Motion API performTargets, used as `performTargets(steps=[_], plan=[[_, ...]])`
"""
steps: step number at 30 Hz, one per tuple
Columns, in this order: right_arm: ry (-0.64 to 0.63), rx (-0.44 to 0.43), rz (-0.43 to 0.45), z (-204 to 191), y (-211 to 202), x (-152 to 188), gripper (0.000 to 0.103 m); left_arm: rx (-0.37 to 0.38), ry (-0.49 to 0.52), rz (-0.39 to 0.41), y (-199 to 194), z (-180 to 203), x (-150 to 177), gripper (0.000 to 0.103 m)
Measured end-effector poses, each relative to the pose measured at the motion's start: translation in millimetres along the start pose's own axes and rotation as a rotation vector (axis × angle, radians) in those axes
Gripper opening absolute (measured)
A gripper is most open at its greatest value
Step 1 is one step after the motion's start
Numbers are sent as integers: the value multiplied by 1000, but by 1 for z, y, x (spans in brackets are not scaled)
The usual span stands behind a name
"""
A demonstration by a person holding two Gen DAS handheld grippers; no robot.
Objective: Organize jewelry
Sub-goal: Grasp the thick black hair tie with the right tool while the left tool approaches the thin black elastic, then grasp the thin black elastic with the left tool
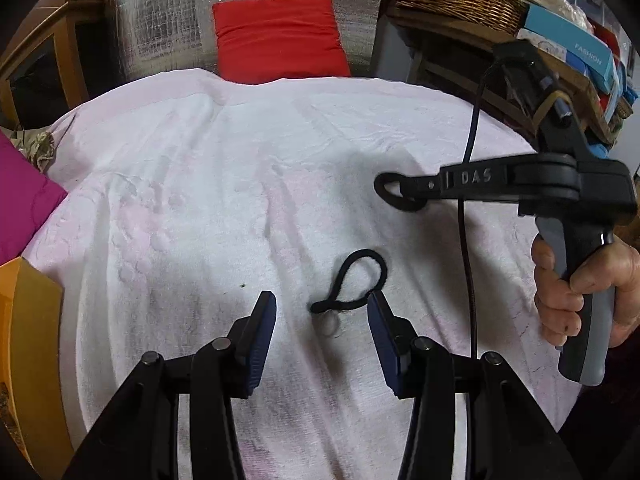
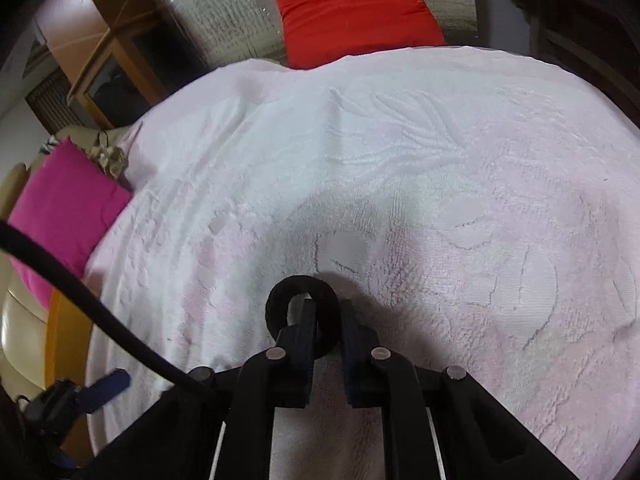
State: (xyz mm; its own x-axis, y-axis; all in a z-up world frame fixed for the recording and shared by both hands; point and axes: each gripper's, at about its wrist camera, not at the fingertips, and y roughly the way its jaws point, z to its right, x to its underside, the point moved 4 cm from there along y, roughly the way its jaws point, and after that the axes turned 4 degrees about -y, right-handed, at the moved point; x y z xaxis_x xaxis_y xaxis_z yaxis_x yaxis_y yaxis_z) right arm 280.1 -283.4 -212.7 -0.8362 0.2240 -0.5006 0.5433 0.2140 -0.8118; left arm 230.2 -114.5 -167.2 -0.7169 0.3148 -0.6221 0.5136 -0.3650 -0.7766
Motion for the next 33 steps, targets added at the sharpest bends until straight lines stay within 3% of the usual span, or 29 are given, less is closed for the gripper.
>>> performTargets(steps=[6, 11, 16, 21, 24, 26, 33], plan=[[53, -38, 70, 14, -25, -6, 12, 55, 21, -18, 11, 15, -1, 48], [86, -47, 76, 25, -33, -4, 12, 96, -3, -23, 21, 21, -6, 48], [98, -59, 87, 32, -39, -4, 12, 101, -5, -31, 33, 27, -11, 48], [124, -75, 96, 40, -44, -4, 12, 47, -11, -56, 54, 24, -15, 48], [128, -76, 93, 42, -44, -3, 12, 32, -27, -66, 60, 20, -16, 35], [126, -77, 91, 41, -43, -3, 12, 44, -28, -61, 59, 19, -17, 20], [118, -90, 91, 34, -43, -2, 12, 45, -34, -49, 52, 14, -17, 7]])
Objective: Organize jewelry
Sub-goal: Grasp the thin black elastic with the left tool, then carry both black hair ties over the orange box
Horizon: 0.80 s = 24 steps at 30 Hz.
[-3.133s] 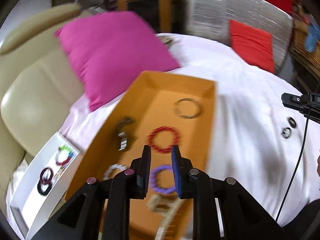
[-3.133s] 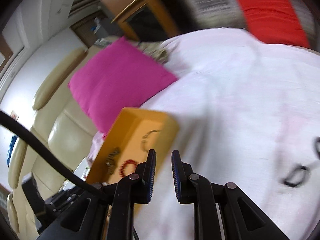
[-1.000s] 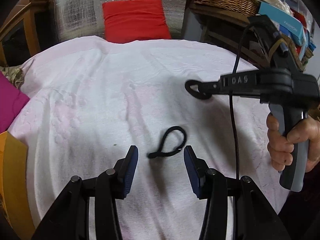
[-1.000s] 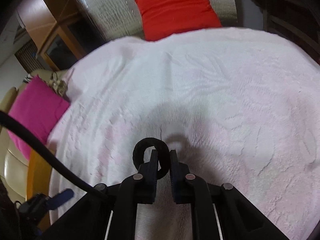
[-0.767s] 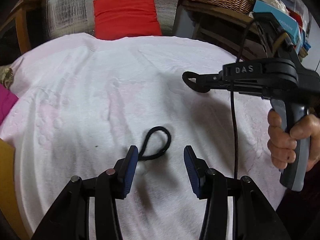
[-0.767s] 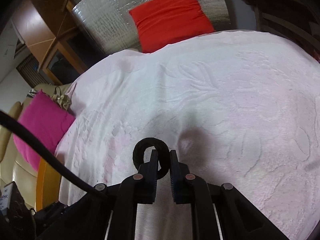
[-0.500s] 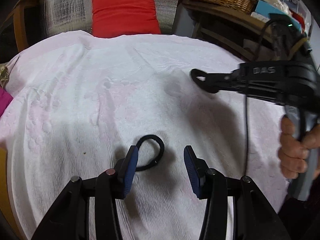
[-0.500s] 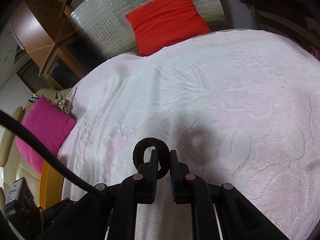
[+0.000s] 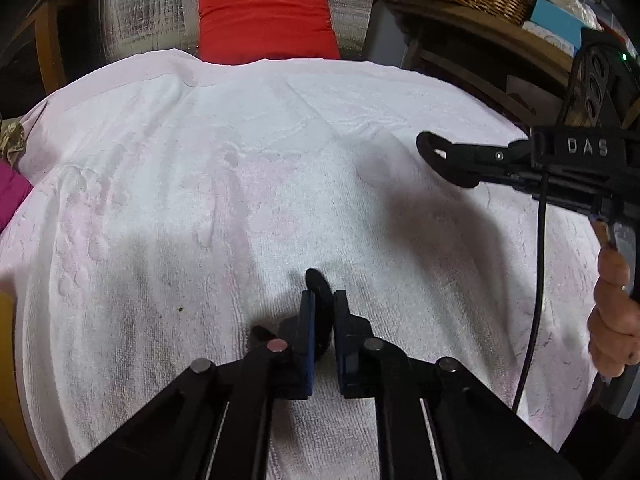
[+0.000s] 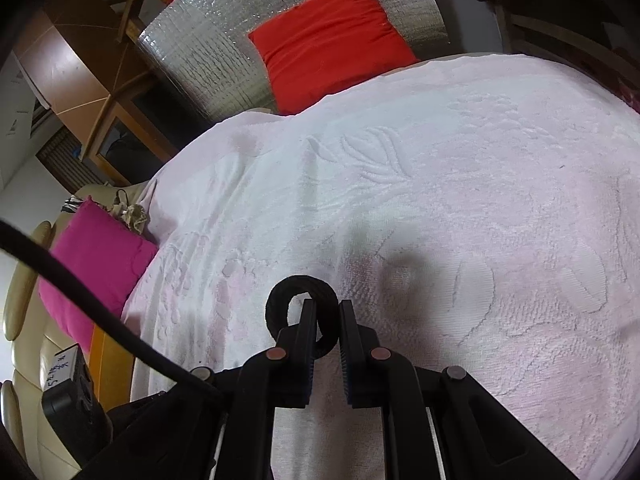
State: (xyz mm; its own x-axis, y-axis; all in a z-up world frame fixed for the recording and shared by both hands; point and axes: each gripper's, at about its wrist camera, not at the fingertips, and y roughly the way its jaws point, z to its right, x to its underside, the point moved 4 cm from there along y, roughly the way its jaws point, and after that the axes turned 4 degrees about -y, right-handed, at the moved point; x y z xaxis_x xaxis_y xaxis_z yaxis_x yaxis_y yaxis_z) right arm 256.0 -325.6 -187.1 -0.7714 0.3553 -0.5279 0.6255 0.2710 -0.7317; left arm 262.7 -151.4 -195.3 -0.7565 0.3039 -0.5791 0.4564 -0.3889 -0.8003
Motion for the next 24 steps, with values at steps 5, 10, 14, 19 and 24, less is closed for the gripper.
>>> performTargets(steps=[5, 10, 14, 19, 24], plan=[[-16, -17, 5, -9, -1, 2, 12, 13, -28, 60, -20, -6, -6, 6], [-37, -43, 26, -20, -3, 4, 12, 19, -61, 118, -40, -17, -12, 6], [-56, -66, 48, -31, -6, 4, 12, 19, -92, 172, -57, -27, -15, 6], [-76, -91, 66, -46, -7, 5, 12, -5, -129, 228, -80, -48, -16, 6], [-101, -119, 73, -65, -5, 7, 12, -67, -140, 265, -94, -63, -13, 6]])
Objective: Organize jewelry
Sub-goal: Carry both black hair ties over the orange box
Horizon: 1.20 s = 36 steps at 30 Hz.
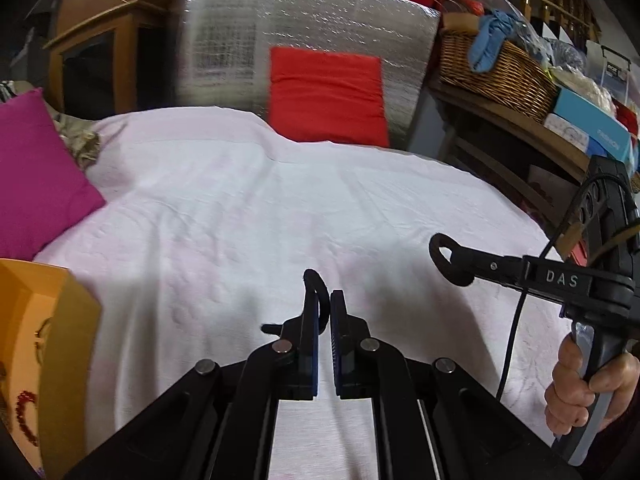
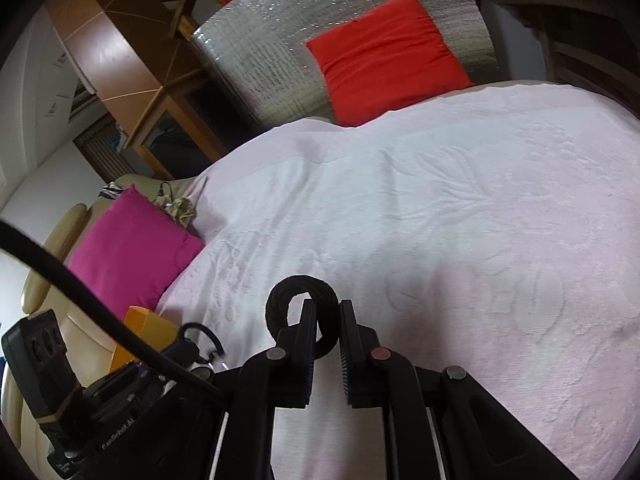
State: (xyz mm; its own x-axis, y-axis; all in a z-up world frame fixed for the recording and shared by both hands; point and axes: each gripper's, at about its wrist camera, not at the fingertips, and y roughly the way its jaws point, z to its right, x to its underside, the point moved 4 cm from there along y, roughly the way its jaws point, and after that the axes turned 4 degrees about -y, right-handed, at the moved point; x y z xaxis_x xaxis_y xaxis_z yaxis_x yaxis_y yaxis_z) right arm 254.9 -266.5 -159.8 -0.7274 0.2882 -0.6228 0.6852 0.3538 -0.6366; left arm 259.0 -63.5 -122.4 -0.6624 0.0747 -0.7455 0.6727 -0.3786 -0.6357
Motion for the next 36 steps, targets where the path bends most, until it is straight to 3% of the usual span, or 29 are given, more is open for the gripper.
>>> performTargets(steps=[13, 22, 28, 36], plan=[[-78, -63, -33, -58, 25, 17, 12, -41, -52, 44, -25, -42, -6, 6], [-130, -120, -60, -103, 35, 35, 12, -91, -92, 132, -64, -74, -10, 6], [-197, -161, -51, -145, 35, 40, 12, -156, -170, 188, -88, -114, -11, 6], [-264, -220, -69, -213, 52, 41, 12, -312, -311, 261, -126, -197, -9, 6]])
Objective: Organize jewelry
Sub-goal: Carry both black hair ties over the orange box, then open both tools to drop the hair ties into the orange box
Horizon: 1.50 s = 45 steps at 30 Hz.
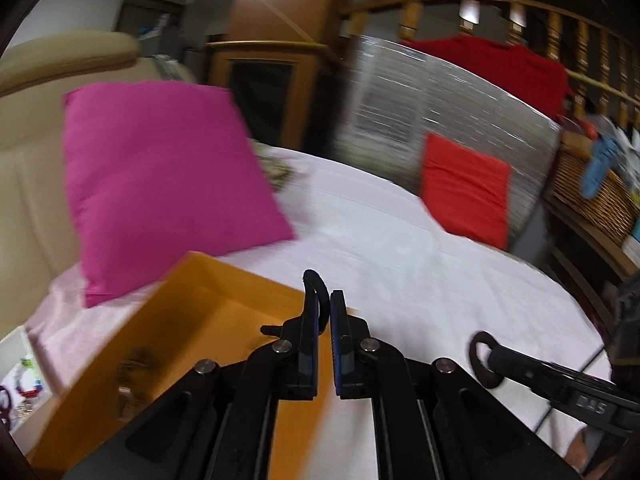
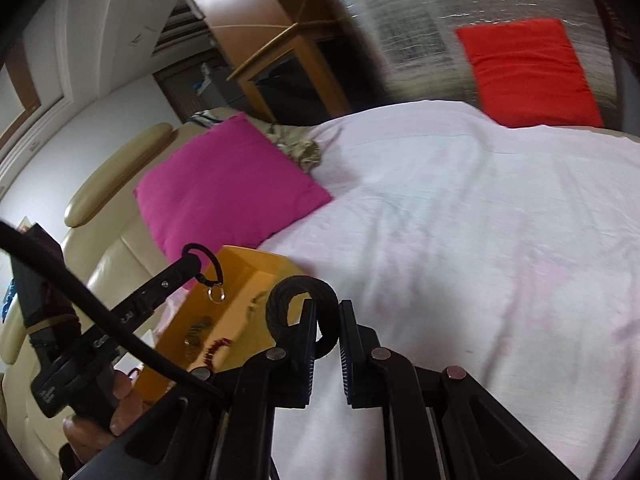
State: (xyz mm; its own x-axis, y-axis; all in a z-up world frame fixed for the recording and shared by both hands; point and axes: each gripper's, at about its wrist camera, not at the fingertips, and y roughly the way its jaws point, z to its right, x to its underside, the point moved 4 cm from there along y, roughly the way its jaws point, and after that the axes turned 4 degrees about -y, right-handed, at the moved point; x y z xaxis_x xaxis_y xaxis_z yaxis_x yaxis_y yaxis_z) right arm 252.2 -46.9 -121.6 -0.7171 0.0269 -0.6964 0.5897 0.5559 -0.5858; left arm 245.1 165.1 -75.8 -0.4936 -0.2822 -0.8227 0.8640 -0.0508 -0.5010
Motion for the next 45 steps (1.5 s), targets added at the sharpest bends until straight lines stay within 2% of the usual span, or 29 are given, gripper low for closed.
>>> performTargets(steps=[2, 5, 8, 13, 18, 25, 32, 34, 36, 39, 42, 44, 45], plan=[[-30, -16, -14, -21, 12, -4, 12, -59, -17, -5, 4, -25, -4, 6], [-80, -42, -38, -49, 27, -9, 12, -136, -52, -53, 17, -59, -3, 5], [-130, -65, -65, -77, 44, -8, 12, -164, -68, -106, 30, -83, 2, 5], [-188, -67, -133, -107, 78, 5, 12, -148, -77, -175, 45, -100, 11, 5], [-249, -28, -173, -116, 101, 22, 12, -137, -55, -233, 61, -105, 23, 5], [-323, 33, -187, -121, 118, 33, 14, -200, -21, -279, 71, -107, 29, 6], [-311, 43, -212, -114, 129, 38, 14, -188, -45, -340, 80, -115, 37, 6], [-308, 39, -217, -116, 128, 38, 18, -191, -45, -333, 78, -114, 36, 6], [-289, 13, -223, -116, 128, 37, 28, -199, -38, -322, 75, -113, 34, 6], [-271, -7, -207, -115, 124, 34, 36, -223, -26, -292, 69, -112, 30, 9], [-255, -6, -170, -112, 114, 30, 36, -243, -6, -250, 60, -108, 26, 22], [-233, -25, -154, -109, 108, 29, 36, -279, 21, -205, 52, -103, 21, 49], [-222, -42, -152, -109, 104, 28, 36, -300, 34, -175, 46, -101, 18, 57]])
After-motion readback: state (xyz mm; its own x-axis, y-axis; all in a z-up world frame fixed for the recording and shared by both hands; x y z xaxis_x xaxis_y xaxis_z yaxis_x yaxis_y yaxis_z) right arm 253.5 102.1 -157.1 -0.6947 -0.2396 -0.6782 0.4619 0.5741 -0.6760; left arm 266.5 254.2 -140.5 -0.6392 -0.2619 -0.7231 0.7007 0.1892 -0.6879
